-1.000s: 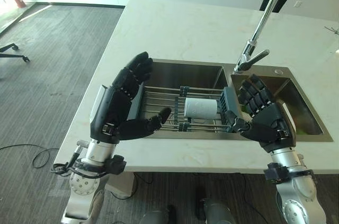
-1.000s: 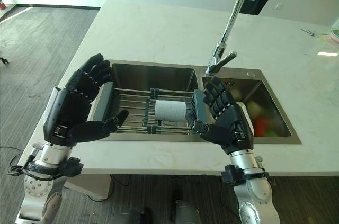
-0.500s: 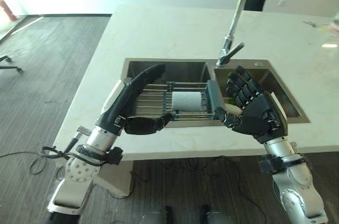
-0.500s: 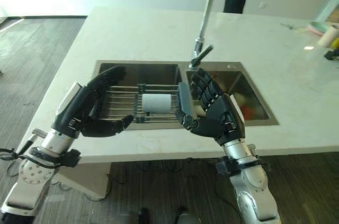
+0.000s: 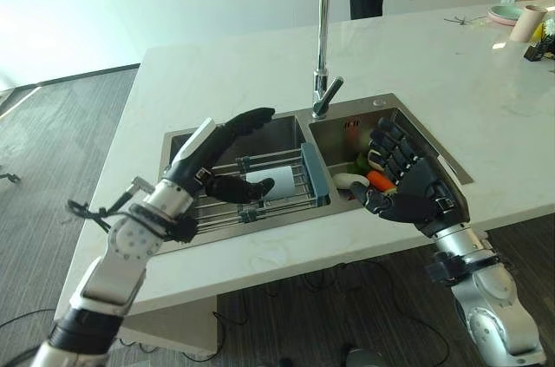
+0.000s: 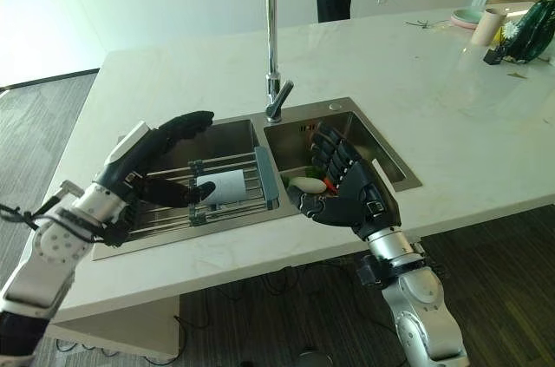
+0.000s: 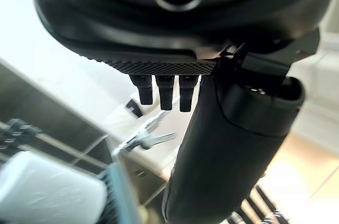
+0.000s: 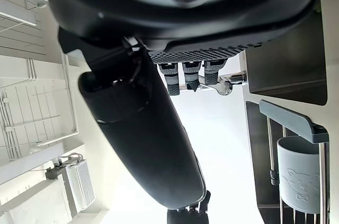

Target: Place the dishes in the dishwasher.

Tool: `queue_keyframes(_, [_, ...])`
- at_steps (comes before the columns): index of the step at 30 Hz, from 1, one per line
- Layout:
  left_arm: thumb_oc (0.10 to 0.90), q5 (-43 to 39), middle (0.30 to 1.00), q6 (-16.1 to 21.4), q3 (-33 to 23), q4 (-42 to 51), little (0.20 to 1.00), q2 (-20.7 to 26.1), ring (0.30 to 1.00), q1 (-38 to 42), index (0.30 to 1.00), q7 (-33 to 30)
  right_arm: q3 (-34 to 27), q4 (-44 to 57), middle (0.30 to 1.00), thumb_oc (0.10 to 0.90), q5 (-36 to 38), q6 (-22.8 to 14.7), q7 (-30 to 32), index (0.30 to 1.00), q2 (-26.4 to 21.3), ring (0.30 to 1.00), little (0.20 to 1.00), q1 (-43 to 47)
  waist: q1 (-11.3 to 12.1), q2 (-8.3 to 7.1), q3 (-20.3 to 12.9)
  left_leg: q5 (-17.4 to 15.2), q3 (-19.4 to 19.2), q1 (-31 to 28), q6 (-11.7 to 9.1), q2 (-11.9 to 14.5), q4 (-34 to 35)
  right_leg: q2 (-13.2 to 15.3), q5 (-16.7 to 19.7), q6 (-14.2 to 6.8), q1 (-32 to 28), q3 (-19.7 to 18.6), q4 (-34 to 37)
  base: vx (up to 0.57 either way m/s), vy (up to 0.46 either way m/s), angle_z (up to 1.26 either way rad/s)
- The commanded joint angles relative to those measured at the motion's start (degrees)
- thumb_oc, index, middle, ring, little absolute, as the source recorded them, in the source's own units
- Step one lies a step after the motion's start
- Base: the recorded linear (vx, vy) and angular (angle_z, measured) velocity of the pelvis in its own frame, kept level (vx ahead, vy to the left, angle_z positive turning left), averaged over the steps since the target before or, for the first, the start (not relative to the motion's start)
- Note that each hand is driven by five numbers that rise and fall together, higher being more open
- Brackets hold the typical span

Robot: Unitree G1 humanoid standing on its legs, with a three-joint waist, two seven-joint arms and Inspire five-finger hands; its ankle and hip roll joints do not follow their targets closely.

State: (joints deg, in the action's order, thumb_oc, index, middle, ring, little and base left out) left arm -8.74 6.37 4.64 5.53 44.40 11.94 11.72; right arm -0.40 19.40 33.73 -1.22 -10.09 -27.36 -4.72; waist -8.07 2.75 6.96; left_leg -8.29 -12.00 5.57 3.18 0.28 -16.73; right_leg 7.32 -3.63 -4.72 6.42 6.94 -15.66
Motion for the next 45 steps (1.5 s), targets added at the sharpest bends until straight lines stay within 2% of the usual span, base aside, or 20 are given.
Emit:
queue_keyframes(1, [0.800,-1.46,0.900,-0.14,-0.57,-1.63,0.900,3.58,0.900,10.07,0.900,-1.73,-3.25,3.28,0.900,0.800,0.21,-2.48,-2.42,0.900,-2.44,0.900,0.900,6.72,-0.65,1.34,-2.33,-9.31,-0.98,-5.62,-2.76,1.69,-0.45,-2.23,-6.72,-2.42,-0.08,0.50,-1.53,0.07,0.062,-0.22])
queue_keyframes(7, [0.800,1.93,0.900,-4.70,4.55,-12.25,0.900,8.30,0.900,17.36,0.900,0.85,-4.17,2.46,0.900,0.800,0.23,-0.49,-3.92,0.900,-5.52,0.900,0.900,7.63,-1.96,2.32,-2.23,-9.65,-1.87,-6.18,-2.78,1.47,-0.45,-2.74,-7.02,-2.78,-0.44,-0.38,-1.53,0.05,0.067,-0.09])
queue_keyframes(12, [0.800,3.99,0.900,-5.72,8.08,-19.11,0.900,11.66,0.900,21.82,0.900,4.11,-5.03,1.30,0.900,0.800,0.99,0.27,-5.06,0.900,-7.65,0.900,0.900,7.71,-2.73,2.93,-2.41,-9.68,-2.51,-6.25,-2.81,1.26,-0.45,-2.98,-7.03,-3.02,-0.37,-0.93,-1.53,0.03,0.049,-0.04])
queue_keyframes(17, [0.800,6.03,0.900,-5.17,11.18,-25.32,0.900,13.58,0.900,26.37,0.900,5.20,-5.12,0.77,0.900,0.800,1.02,0.87,-6.48,0.900,-9.55,0.900,0.900,8.39,-3.51,3.24,-2.36,-9.67,-3.33,-6.28,-2.78,1.23,-0.45,-3.22,-6.98,-3.18,-0.27,-1.45,-1.53,0.01,0.035,-0.09])
queue_keyframes(23, [0.800,7.98,0.900,-5.07,15.03,-28.73,0.900,13.16,0.900,30.04,0.900,7.08,-5.09,-0.25,0.900,0.800,0.69,1.30,-7.48,0.900,-11.03,0.900,0.900,9.33,-4.12,3.48,-2.34,-9.73,-3.89,-6.33,-2.57,1.06,-0.45,-3.62,-7.05,-3.27,-0.27,-2.09,-1.53,0.00,0.025,-0.08])
queue_keyframes(30, [0.800,9.85,0.900,-6.06,16.78,-30.03,0.900,12.01,0.900,31.73,0.900,8.83,-5.39,-0.61,0.900,0.800,0.58,1.75,-8.30,0.900,-11.26,0.900,0.900,9.32,-4.60,3.27,-2.39,-9.94,-4.59,-6.32,-2.33,1.17,-0.45,-3.87,-7.13,-3.39,-0.14,-2.39,-1.53,-0.01,-0.002,-0.07])
queue_keyframes(41, [0.800,10.33,0.900,-6.27,17.44,-30.66,0.900,11.44,0.900,31.82,0.900,11.07,-5.74,-0.61,0.900,0.800,0.70,1.55,-9.05,0.900,-11.18,0.900,0.900,8.52,-4.92,3.02,-2.51,-10.00,-5.10,-6.34,-2.11,1.22,-0.45,-4.00,-6.95,-3.52,0.00,-2.62,-1.53,-0.02,0.001,-0.02])
queue_keyframes(45, [0.800,10.42,0.900,-8.14,18.03,-31.22,0.900,10.90,0.900,31.70,0.900,13.26,-5.03,-0.55,0.900,0.800,0.13,2.66,-9.85,0.900,-11.29,0.900,0.900,8.43,-4.94,2.92,-2.59,-9.98,-5.27,-6.31,-2.00,1.16,-0.45,-3.98,-6.85,-3.59,0.05,-2.69,-1.53,-0.02,0.001,-0.01])
